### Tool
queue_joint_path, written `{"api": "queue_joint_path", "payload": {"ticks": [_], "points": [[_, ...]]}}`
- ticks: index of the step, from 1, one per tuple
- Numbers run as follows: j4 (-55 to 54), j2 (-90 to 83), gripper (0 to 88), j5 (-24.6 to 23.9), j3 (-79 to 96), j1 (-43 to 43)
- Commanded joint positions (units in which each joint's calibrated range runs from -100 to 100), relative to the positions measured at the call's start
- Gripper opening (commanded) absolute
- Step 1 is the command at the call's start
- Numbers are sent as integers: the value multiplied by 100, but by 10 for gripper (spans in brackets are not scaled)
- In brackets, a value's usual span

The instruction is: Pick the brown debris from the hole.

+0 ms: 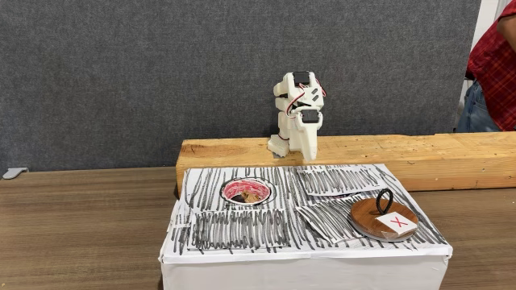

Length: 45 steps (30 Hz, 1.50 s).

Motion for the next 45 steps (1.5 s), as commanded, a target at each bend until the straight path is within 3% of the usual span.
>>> {"api": "queue_joint_path", "payload": {"ticks": [1,20,29,34,42,45], "points": [[-1213,41,156,-2,407,7],[-1288,33,156,14,336,29],[-1255,251,156,19,-1479,7],[-1204,1700,156,19,-2606,43],[-1104,5159,163,-38,-5779,50],[-567,6071,163,-44,-6548,102]]}}
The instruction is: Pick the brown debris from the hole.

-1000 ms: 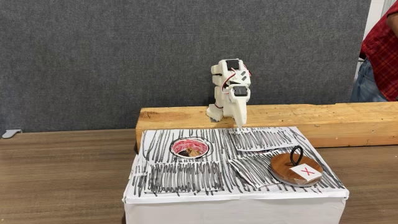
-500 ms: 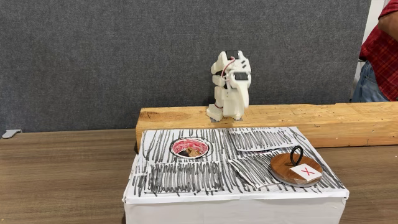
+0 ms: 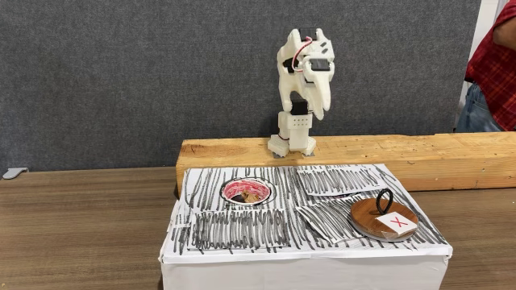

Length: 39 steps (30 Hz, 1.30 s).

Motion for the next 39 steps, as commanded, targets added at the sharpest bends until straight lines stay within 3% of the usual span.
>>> {"api": "queue_joint_path", "payload": {"ticks": [1,6,11,21,30,39], "points": [[692,1321,163,-18,-1226,174],[1656,2183,163,-12,-1977,1183],[1765,2367,164,39,-2460,2141],[1782,2376,163,39,-2513,3084],[1773,2460,163,50,-1709,3179],[1698,4076,163,50,-967,3157]]}}
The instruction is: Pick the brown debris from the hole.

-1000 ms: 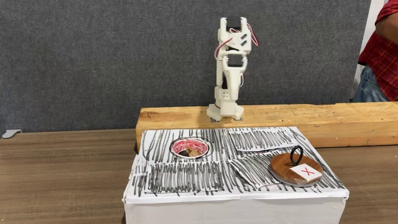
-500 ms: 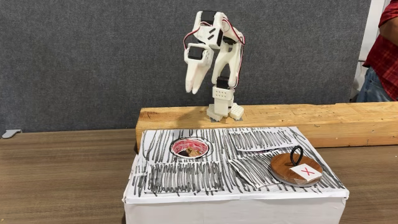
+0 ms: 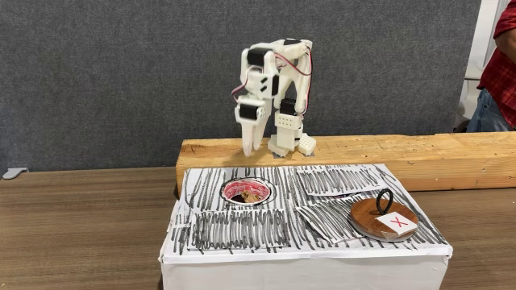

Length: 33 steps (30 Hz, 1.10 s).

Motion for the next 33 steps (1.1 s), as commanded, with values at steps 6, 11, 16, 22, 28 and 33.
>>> {"api": "queue_joint_path", "payload": {"ticks": [6,11,16,22,28,33], "points": [[-44,1491,163,39,4,0],[-44,1667,164,39,-157,0],[-44,1675,167,164,-809,-109],[23,1675,227,325,-1230,-270],[40,1675,274,325,-1158,-270],[31,1675,274,330,-1167,-219]]}}
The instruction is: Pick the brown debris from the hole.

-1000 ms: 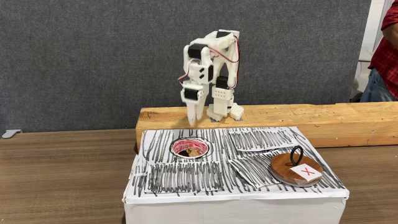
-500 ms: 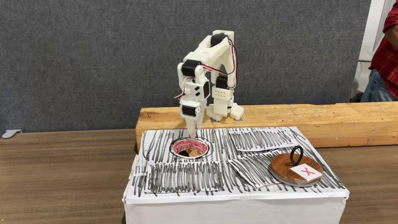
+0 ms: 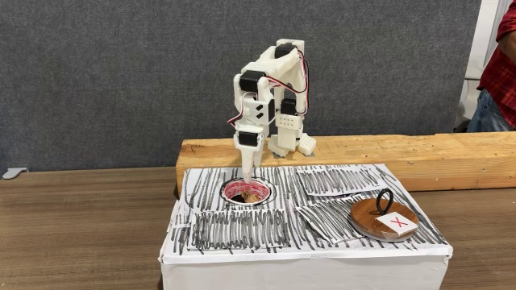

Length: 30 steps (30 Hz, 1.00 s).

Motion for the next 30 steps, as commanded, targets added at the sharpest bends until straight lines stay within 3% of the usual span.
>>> {"api": "queue_joint_path", "payload": {"ticks": [1,18,30], "points": [[40,-14,274,30,-133,13],[40,-6,292,-33,-115,50],[23,614,291,19,-115,700]]}}
